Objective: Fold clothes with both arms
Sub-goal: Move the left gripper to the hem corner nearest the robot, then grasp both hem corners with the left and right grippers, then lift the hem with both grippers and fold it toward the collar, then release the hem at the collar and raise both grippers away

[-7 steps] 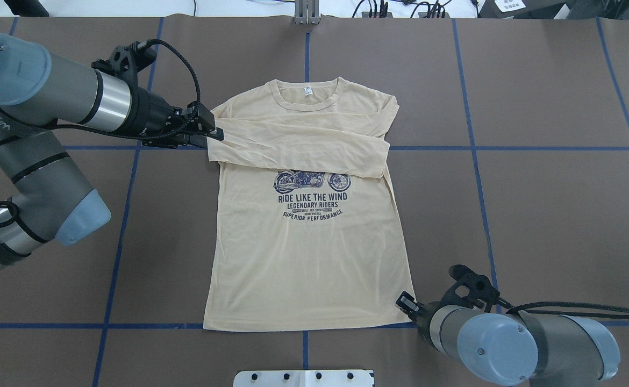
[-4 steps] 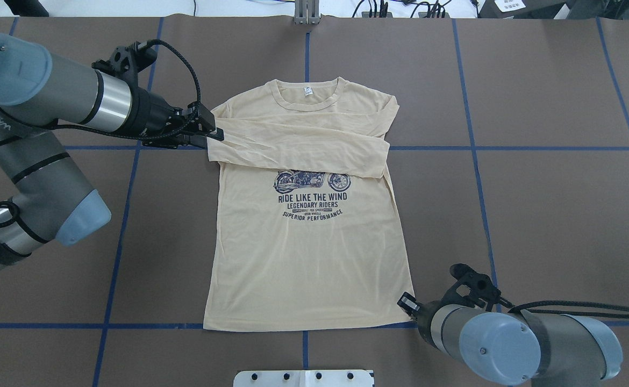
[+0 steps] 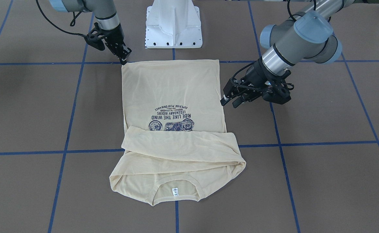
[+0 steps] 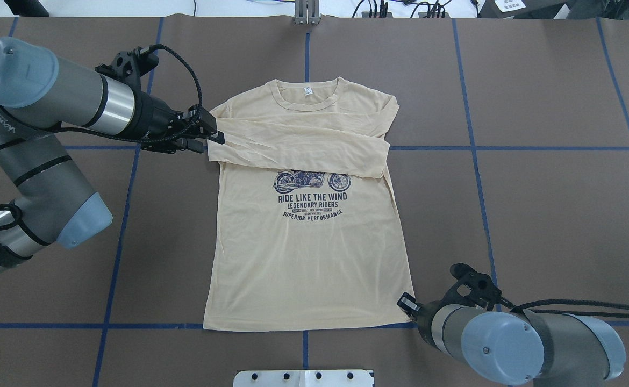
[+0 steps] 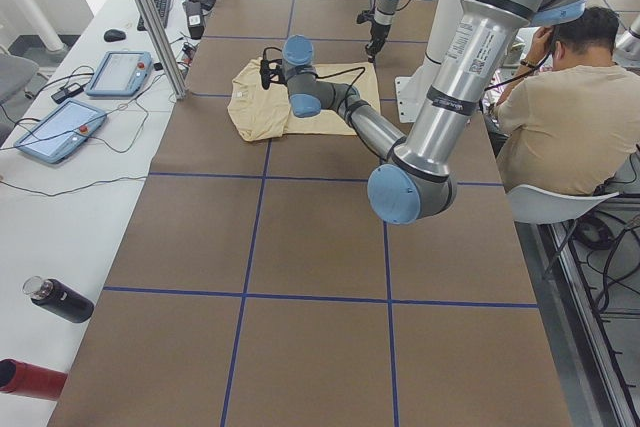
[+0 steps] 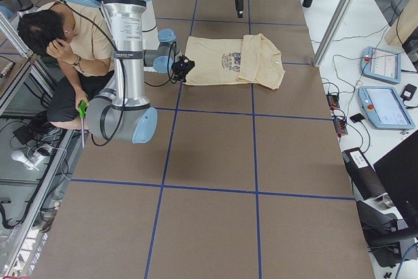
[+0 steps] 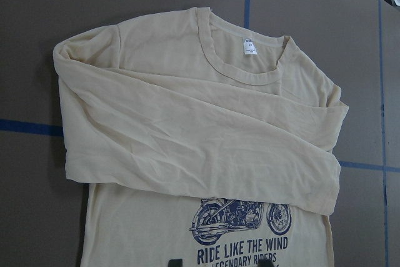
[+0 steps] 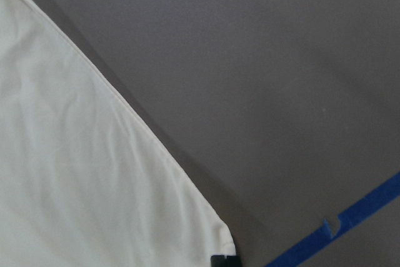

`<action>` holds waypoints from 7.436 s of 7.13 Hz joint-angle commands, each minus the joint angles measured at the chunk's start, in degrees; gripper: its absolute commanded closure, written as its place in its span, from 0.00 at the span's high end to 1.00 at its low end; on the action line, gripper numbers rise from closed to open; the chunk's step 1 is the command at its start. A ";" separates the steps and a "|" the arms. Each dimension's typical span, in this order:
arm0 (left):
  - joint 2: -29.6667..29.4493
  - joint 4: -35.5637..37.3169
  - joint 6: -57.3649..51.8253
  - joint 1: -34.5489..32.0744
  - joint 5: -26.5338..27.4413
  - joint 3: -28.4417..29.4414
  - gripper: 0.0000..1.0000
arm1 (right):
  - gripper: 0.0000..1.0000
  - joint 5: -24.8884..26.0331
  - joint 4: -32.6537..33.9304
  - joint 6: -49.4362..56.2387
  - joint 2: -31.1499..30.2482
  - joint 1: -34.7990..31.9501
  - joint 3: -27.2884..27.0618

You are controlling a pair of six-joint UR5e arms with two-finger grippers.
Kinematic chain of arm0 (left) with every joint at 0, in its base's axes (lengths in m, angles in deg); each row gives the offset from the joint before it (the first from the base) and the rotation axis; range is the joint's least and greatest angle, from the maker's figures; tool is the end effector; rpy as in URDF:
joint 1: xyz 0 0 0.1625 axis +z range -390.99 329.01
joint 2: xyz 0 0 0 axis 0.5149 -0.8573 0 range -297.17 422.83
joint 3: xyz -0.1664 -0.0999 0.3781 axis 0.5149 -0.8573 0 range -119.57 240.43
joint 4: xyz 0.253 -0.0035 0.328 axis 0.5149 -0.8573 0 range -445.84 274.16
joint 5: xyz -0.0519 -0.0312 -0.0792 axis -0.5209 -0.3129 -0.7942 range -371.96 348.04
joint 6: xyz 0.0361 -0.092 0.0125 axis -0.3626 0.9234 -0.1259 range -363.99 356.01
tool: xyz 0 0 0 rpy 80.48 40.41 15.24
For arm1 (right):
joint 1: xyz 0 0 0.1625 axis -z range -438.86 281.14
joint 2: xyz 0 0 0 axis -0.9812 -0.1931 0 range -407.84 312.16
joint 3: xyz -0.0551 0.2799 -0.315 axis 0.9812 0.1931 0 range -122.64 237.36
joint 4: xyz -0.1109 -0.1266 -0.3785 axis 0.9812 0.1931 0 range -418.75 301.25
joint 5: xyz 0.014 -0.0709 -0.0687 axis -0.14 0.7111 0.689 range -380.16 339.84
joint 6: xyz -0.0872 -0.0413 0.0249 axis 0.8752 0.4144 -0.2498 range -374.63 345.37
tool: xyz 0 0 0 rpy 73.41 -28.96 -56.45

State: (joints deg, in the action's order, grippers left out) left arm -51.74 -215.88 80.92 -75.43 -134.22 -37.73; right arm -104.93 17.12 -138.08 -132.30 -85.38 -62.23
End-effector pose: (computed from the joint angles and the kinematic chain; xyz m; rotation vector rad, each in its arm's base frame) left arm 0.3843 -0.4890 0.2667 0.0768 1.3190 -0.2269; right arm -0.4827 -0.1984 0.3490 -0.1193 -0.8741 0.6920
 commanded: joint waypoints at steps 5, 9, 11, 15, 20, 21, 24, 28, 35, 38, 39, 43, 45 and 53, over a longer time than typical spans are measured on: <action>13.92 18.41 17.00 28.48 26.70 -16.11 0.57 | 0.00 -0.22 0.60 0.49 0.00 -0.07 -1.09; 15.07 18.68 21.43 33.36 27.69 -16.10 0.53 | 0.00 -0.05 0.60 0.31 0.00 0.02 -1.00; 14.99 18.68 21.52 33.89 27.61 -15.84 0.51 | 0.00 -0.04 0.60 0.31 0.00 0.02 -1.00; 14.90 18.68 21.61 34.86 27.43 -15.84 0.48 | 0.00 -0.05 0.60 0.31 0.00 0.02 -1.00; 14.81 18.68 22.75 35.04 26.99 -16.01 0.00 | 0.00 -0.04 0.60 0.31 0.35 0.02 -1.00; 14.90 18.77 22.67 34.95 26.73 -16.53 0.00 | 0.00 -0.04 0.60 0.31 0.35 0.02 -1.09; 14.82 25.24 22.75 34.86 22.25 -24.07 0.00 | 0.00 -0.13 0.68 0.05 -2.01 1.50 -6.07; 16.04 27.19 26.53 34.77 21.19 -31.20 0.00 | 0.00 -2.24 0.86 -1.87 -8.97 3.62 -16.55; 8.35 26.68 13.79 19.07 19.08 -20.46 0.00 | 0.00 -19.88 11.19 11.54 12.23 -23.83 0.52; 2.61 24.67 8.46 8.54 18.82 -13.04 0.00 | 0.00 -21.14 14.40 26.13 18.97 -33.88 10.48; -0.88 24.66 8.17 5.54 18.64 -8.32 0.00 | 0.00 -21.14 14.48 27.81 23.16 -36.08 14.86; -8.54 2.20 7.99 1.30 18.55 17.93 0.00 | 0.00 -20.79 4.35 35.46 38.29 -39.17 44.18; -11.46 -0.29 6.23 1.11 18.90 24.49 0.00 | 0.00 -20.53 3.23 42.12 42.71 -39.53 53.20; -12.96 -6.19 6.05 1.20 19.08 32.06 0.06 | 0.00 -20.17 0.42 44.87 43.76 -39.36 59.55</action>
State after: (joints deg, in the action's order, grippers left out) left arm -64.68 -222.02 86.95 -74.23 -115.14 -5.85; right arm -125.11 17.67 -93.13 -88.78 -124.77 -3.02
